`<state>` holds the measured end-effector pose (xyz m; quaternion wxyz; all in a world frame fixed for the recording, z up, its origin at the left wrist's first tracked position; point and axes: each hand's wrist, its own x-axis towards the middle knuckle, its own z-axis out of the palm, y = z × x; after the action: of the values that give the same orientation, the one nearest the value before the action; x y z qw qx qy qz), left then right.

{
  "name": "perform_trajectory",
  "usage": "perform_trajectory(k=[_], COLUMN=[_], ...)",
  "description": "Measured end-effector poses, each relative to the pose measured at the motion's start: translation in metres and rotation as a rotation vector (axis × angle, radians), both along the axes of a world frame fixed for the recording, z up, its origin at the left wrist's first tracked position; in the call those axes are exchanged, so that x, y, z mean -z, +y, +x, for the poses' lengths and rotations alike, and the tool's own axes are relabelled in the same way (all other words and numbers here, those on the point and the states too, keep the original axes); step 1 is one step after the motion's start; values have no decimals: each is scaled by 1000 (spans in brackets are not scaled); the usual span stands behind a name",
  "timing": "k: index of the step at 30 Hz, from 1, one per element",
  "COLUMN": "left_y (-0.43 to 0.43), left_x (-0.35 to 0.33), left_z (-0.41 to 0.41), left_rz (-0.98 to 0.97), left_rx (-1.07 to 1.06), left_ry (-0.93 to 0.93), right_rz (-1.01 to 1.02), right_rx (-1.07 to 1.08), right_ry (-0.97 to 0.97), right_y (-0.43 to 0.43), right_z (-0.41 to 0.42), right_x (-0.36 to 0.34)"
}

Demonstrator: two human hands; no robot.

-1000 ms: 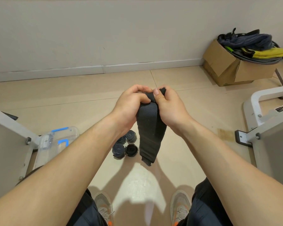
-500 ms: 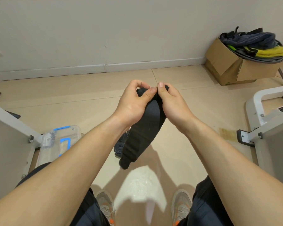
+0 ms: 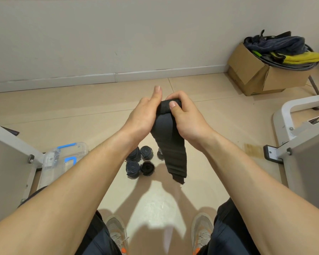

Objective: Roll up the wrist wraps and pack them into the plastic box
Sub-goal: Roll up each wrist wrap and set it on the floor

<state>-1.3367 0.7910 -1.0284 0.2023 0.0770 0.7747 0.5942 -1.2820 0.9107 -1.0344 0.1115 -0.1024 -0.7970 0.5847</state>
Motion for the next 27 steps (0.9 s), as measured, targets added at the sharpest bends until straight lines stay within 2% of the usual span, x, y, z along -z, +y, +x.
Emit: perform_trajectory(k=[3,9,11,13,17,20,24,27], left_y=[0,0,-1,-2,-2,1,4,4], left_x=[2,2,3,4,2,0,-1,-1], left_z=[-2,3,4,3,4,7,4,7], left_rz=[53,206,228,252,311,350,189,91], left_rx=[6,-38,-36,-34,-29,-21,-50,-30], left_ry=[63,88,83,77,46,-66,-129,-61], right_rz=[-10,-412,-370,-232,-139,-100,-65,-65], right_rx=[34,71,115,82,82,103,105,85], right_ry=[14,-86,-178,-210,-132,-63,13,51], right_y=[-4,-1,-3,-4,-3,0,2,2], right_z=[0,-2,-5,-6,-5,-5,-5,-4], right_x=[-4,-8,-5,1,0,-2,2,4])
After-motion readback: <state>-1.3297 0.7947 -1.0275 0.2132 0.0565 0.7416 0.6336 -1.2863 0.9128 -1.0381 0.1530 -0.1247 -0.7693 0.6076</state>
